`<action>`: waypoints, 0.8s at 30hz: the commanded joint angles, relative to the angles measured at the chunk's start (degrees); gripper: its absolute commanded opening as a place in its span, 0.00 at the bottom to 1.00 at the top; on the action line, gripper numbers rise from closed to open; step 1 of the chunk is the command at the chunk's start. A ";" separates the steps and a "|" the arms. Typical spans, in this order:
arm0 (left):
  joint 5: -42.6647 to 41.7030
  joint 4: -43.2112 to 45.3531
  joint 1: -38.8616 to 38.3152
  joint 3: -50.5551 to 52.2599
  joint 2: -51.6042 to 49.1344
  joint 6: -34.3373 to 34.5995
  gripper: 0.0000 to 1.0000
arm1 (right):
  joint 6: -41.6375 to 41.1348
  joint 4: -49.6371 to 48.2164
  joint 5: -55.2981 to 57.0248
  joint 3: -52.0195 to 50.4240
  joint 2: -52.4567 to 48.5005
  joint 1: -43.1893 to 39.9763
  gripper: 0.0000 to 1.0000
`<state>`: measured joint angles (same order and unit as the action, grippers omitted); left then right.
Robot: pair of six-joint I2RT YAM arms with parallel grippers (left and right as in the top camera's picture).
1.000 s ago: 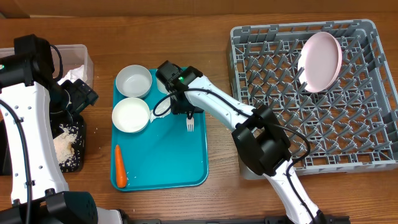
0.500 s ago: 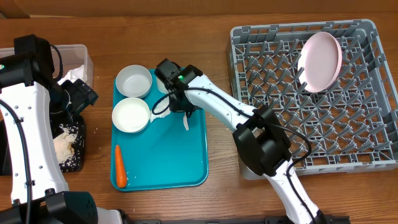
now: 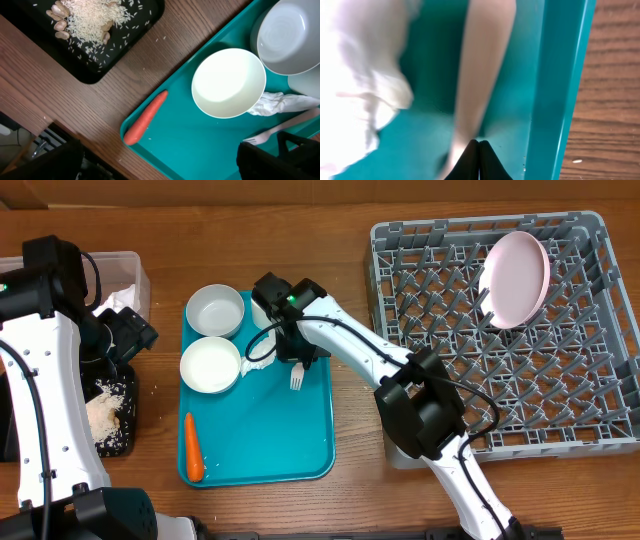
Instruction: Sort waste into correct bins and load items into the dishwasher rack
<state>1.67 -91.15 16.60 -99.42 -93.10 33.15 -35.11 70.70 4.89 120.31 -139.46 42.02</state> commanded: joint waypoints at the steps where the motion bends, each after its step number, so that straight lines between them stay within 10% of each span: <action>1: -0.20 -0.07 0.20 -0.22 0.85 1.18 1.00 | -0.07 1.75 -0.07 2.51 -0.90 -0.33 0.04; 7: -0.20 -0.04 0.20 -0.22 0.85 1.16 1.00 | 1.05 3.19 -2.43 4.35 1.14 -0.37 0.04; 14: -0.20 -0.04 0.20 -0.22 0.85 1.16 1.00 | 0.55 0.61 -5.05 2.91 1.01 -0.26 0.43; 24: -0.20 -0.04 0.20 -0.22 0.85 1.16 1.00 | -3.61 -2.29 -5.03 -3.39 0.90 0.76 0.45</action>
<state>1.67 -91.13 16.60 -99.42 -93.10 33.15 -36.56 68.55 0.21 118.85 -139.70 42.41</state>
